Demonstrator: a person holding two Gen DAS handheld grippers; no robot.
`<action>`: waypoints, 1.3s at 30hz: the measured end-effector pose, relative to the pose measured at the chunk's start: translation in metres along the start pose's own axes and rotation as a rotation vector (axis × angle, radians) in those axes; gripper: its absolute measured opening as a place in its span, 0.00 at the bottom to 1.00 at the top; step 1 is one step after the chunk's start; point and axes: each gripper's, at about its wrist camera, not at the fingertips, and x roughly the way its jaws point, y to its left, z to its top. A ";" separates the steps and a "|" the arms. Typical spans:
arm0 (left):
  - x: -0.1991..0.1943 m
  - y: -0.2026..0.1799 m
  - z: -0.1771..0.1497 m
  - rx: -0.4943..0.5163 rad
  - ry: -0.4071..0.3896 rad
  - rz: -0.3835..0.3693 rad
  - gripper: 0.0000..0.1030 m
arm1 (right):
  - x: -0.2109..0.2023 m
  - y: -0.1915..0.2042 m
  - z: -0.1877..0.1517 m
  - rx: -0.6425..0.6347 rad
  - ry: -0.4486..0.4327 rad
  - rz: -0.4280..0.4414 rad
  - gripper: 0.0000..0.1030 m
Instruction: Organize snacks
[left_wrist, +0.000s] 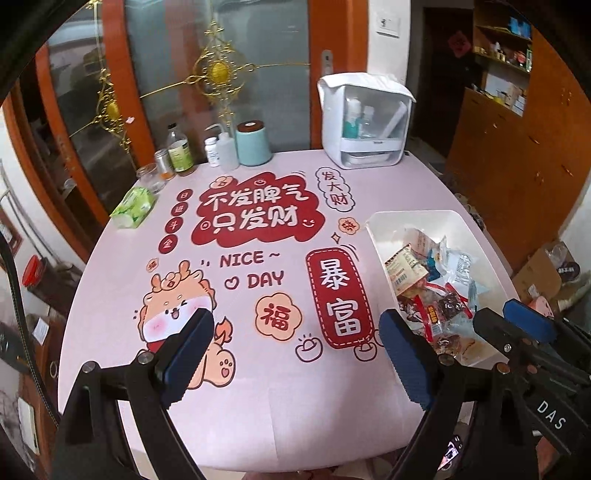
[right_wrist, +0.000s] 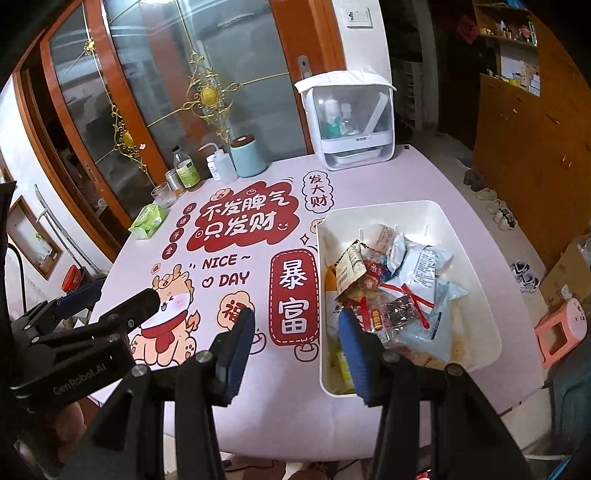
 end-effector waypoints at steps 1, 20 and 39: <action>0.000 0.001 0.000 -0.004 0.001 0.003 0.87 | 0.000 0.001 0.000 -0.002 0.001 0.001 0.46; -0.005 0.022 -0.007 -0.078 0.009 0.027 0.87 | -0.002 0.016 0.002 -0.029 -0.011 0.004 0.46; -0.002 0.026 -0.012 -0.078 0.025 0.036 0.87 | -0.002 0.021 -0.006 -0.031 -0.009 -0.003 0.46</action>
